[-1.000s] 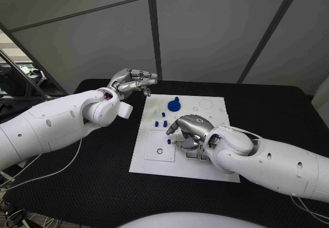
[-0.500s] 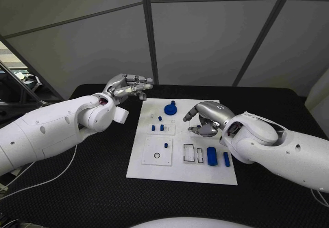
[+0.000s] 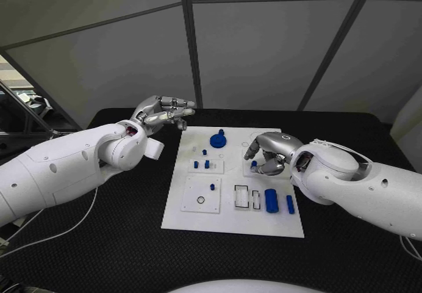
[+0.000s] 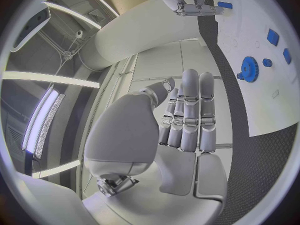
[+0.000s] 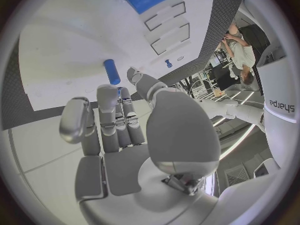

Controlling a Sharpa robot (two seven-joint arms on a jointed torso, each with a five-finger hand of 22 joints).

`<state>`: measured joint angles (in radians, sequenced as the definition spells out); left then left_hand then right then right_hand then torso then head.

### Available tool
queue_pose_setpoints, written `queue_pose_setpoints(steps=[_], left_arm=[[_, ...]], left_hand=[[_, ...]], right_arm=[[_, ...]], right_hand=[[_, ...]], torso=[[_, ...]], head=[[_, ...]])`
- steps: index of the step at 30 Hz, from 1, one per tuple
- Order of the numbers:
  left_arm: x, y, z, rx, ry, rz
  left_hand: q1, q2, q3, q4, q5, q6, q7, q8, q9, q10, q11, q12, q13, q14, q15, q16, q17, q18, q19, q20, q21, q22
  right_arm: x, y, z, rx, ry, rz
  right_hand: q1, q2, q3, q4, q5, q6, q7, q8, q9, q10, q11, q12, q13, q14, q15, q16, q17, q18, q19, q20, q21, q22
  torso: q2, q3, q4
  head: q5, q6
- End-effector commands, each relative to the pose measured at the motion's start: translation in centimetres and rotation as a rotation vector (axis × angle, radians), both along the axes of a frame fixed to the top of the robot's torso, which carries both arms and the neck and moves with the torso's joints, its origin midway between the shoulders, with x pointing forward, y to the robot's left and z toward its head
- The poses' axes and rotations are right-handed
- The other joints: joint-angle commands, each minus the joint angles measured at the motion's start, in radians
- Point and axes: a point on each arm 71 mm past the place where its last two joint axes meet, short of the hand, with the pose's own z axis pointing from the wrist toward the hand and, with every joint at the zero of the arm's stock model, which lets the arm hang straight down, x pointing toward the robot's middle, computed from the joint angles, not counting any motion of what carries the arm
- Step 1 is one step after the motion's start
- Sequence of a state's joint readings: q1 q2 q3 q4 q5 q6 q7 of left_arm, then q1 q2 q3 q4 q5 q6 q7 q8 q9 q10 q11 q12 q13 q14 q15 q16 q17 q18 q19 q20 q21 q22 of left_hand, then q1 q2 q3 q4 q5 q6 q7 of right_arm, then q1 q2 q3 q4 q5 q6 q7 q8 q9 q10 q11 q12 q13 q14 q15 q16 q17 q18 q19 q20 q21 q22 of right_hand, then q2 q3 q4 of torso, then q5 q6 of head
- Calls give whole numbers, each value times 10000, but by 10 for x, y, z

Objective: Assemble the parts on the task board

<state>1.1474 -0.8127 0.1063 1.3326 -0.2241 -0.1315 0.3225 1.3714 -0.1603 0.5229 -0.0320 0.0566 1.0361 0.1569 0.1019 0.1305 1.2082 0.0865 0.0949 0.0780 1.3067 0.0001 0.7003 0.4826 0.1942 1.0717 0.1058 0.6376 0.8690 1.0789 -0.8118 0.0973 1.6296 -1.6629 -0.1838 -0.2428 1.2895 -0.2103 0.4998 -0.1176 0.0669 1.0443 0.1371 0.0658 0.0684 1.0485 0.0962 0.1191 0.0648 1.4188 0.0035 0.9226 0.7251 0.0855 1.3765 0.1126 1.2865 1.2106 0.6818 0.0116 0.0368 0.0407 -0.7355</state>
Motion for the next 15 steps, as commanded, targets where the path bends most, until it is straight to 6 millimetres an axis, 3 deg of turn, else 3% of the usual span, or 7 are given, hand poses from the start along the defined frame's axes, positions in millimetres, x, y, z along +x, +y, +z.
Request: queue_pose_setpoints(steps=[1, 10, 15], left_arm=[[0, -1, 1, -79, 21, -90], [0, 0, 1, -67, 30, -76], [0, 0, 1, -67, 34, -79]], left_hand=[[-23, 89, -58, -18, -35, 32, 43, -51, 11, 42, 26, 36, 15, -56, 18, -59, -11, -116, -53, 6, -33, -15], [-23, 89, -58, -18, -35, 32, 43, -51, 11, 42, 26, 36, 15, -56, 18, -59, -11, -116, -53, 6, -33, -15], [-23, 89, -58, -18, -35, 32, 43, -51, 11, 42, 26, 36, 15, -56, 18, -59, -11, -116, -53, 6, -33, -15]], right_arm=[[1, 0, -5, -612, 521, -24], [5, -1, -7, -959, 506, -215], [5, -1, -7, -970, 434, -242]], right_hand=[[29, -37, -84, 5, -34, 25, -96, -13, -6, -59, 7, 64, -8, -26, 33, -52, -13, 32, -84, 12, -36, -1], [171, 244, 128, 90, 20, 329, 61, 65, 30, 213, -40, 237, 5, 77, -8, 152, 77, -31, 93, -19, 172, 263], [192, 326, 336, 124, 56, 470, 67, 69, 34, 432, -62, 282, 4, 174, -25, 312, 177, -84, 239, -38, 355, 482]], torso=[[6, 1, 8], [1, 9, -16], [-2, 12, -17]], head=[[19, -19], [47, -35], [46, -35]])
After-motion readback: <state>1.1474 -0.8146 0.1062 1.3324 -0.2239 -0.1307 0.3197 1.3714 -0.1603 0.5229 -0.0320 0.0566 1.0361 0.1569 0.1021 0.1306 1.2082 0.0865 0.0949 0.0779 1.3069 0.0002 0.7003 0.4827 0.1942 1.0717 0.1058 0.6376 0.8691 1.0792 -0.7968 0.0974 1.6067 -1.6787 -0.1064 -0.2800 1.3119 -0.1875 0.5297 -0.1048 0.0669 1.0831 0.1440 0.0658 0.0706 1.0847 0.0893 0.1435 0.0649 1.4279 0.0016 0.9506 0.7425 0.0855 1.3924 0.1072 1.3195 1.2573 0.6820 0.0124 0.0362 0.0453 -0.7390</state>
